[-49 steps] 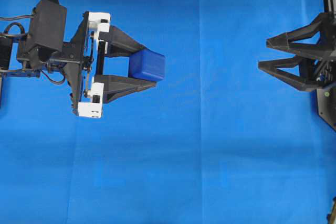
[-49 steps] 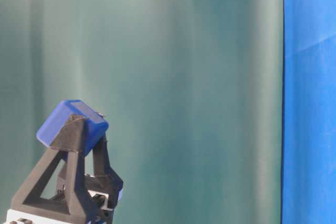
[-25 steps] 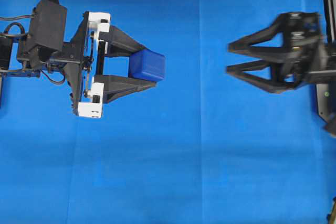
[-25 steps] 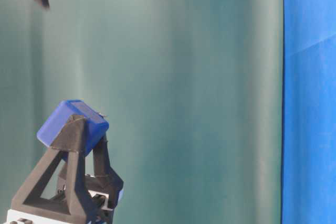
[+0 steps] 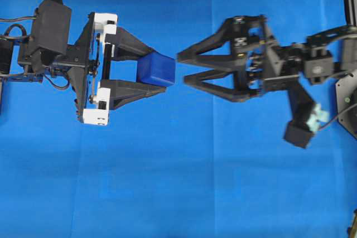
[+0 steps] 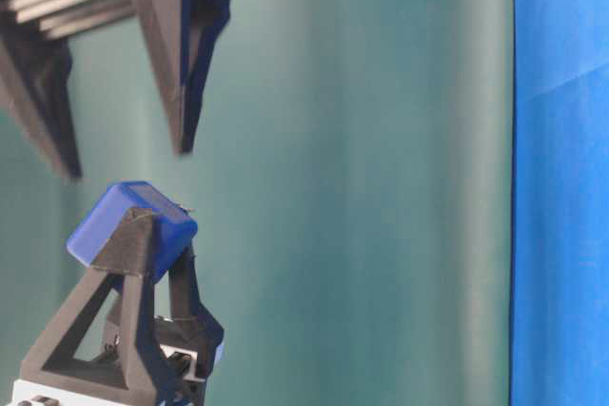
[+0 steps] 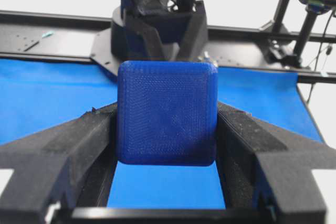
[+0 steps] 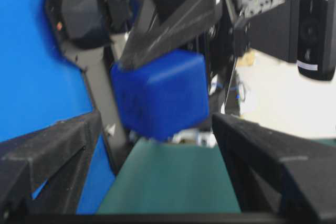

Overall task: Handover the blue block to the right arm after grasping it with the left arm, then place it in the designated position.
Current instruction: 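Move the right gripper left and close it around the cube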

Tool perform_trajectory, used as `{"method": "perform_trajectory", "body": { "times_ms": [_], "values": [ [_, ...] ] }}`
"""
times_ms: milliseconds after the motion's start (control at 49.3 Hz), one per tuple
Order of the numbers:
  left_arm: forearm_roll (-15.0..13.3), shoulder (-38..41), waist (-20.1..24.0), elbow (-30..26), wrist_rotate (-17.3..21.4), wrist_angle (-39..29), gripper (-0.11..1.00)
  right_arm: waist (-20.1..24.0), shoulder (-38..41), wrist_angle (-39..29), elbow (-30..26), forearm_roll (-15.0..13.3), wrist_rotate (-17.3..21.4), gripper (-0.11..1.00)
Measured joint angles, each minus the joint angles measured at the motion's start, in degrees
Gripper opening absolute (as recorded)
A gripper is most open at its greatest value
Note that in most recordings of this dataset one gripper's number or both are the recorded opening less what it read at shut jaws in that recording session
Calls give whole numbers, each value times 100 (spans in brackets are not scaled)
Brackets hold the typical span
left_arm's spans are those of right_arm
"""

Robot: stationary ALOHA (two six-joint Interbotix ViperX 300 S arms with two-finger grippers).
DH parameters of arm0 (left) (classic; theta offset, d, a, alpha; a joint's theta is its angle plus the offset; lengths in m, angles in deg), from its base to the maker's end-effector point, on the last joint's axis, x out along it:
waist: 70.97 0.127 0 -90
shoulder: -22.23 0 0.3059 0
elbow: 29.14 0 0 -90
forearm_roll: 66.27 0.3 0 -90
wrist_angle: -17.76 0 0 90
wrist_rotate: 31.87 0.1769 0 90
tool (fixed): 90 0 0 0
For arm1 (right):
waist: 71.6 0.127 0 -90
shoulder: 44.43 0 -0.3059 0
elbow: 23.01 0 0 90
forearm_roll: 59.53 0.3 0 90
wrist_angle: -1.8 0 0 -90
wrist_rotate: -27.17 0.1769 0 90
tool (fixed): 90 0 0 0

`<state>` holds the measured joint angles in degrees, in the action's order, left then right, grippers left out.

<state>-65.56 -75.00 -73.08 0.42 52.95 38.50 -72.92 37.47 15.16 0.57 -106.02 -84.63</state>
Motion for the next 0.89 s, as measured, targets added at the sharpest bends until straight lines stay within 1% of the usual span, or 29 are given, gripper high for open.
{"method": "perform_trajectory", "body": {
  "times_ms": [304,446,731,791,832,893],
  "values": [
    [0,0,0,0,0,9,46,0,747,149,-650,-9,-105,92],
    [0,0,0,0,0,18,46,9,958,149,-870,-9,-114,92],
    [0,-9,-9,0,-9,18,46,9,1011,149,-932,-18,-105,92],
    [0,-9,0,0,0,18,46,0,1011,132,-932,-18,-114,89],
    [0,0,0,0,0,18,46,9,1011,105,-932,-18,-105,86],
    [0,0,0,0,-9,18,46,18,1011,18,-932,-26,-97,75]
  ]
}}
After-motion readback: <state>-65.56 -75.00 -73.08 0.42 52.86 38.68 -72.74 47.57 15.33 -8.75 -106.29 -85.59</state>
